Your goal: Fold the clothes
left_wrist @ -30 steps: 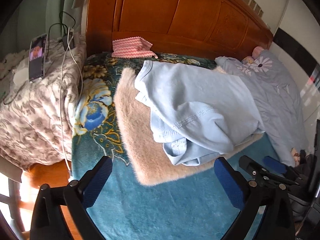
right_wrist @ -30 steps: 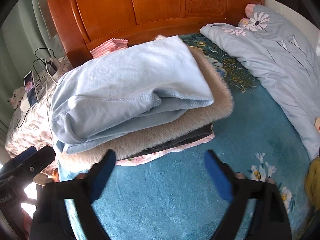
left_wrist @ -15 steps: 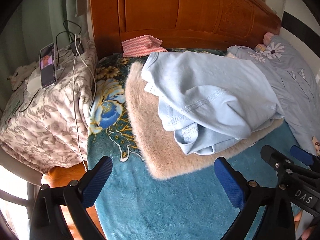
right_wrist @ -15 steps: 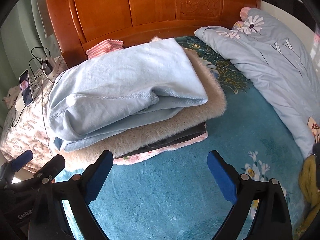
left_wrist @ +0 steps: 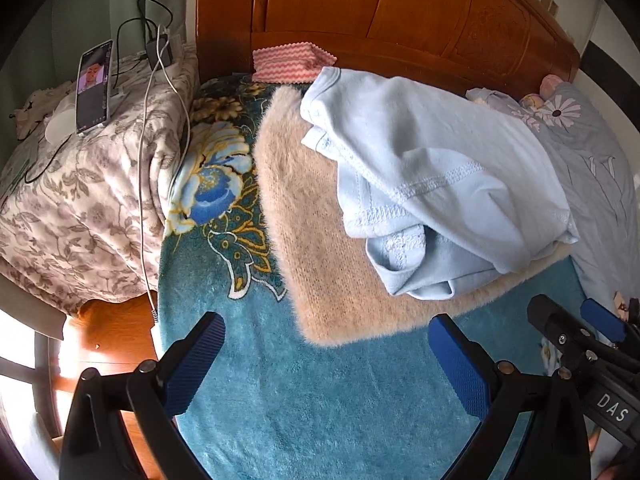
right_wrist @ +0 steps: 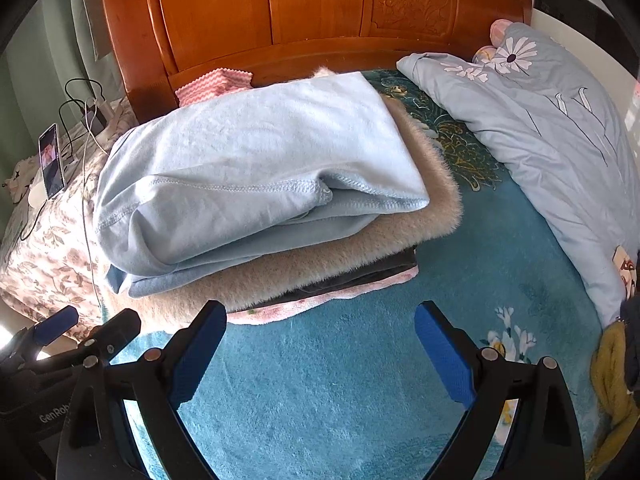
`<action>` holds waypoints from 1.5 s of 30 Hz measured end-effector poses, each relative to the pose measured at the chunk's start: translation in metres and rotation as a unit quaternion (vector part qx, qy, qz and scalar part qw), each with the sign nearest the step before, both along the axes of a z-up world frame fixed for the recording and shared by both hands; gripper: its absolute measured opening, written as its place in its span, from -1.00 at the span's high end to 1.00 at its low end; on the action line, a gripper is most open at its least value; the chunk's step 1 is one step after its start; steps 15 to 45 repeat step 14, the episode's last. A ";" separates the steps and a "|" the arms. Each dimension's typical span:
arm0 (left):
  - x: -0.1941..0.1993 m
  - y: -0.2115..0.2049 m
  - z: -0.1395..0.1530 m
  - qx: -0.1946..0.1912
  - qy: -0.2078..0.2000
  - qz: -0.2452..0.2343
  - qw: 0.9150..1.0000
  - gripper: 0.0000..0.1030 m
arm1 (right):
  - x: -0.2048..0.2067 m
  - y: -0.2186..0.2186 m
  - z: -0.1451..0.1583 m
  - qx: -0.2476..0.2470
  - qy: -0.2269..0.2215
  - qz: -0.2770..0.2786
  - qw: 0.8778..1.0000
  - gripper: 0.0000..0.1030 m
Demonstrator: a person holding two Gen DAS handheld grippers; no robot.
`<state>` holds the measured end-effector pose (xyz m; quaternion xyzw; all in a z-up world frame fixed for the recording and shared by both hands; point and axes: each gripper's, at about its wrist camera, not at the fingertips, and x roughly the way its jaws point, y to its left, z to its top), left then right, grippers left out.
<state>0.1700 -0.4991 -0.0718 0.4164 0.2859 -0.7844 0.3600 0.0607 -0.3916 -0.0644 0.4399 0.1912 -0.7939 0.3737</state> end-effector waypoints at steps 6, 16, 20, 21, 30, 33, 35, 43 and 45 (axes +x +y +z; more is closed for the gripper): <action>-0.003 0.002 -0.005 -0.002 -0.011 -0.007 1.000 -1.00 | 0.000 -0.001 -0.001 0.003 -0.003 0.002 1.000 -0.85; -0.003 0.002 -0.009 -0.001 -0.018 -0.005 1.000 -1.00 | -0.001 -0.001 -0.006 0.002 -0.013 -0.002 1.000 -0.85; -0.003 0.002 -0.009 -0.001 -0.018 -0.005 1.000 -1.00 | -0.001 -0.001 -0.006 0.002 -0.013 -0.002 1.000 -0.85; -0.003 0.002 -0.009 -0.001 -0.018 -0.005 1.000 -1.00 | -0.001 -0.001 -0.006 0.002 -0.013 -0.002 1.000 -0.85; -0.003 0.002 -0.009 -0.001 -0.018 -0.005 1.000 -1.00 | -0.001 -0.001 -0.006 0.002 -0.013 -0.002 1.000 -0.85; -0.003 0.002 -0.009 -0.001 -0.018 -0.005 1.000 -1.00 | -0.001 -0.001 -0.006 0.002 -0.013 -0.002 1.000 -0.85; -0.003 0.002 -0.009 -0.001 -0.018 -0.005 1.000 -1.00 | -0.001 -0.001 -0.006 0.002 -0.013 -0.002 1.000 -0.85; -0.003 0.002 -0.009 -0.001 -0.018 -0.005 1.000 -1.00 | -0.001 -0.001 -0.006 0.002 -0.013 -0.002 1.000 -0.85; -0.003 0.002 -0.009 -0.001 -0.018 -0.005 1.000 -1.00 | -0.001 -0.001 -0.006 0.002 -0.013 -0.002 1.000 -0.85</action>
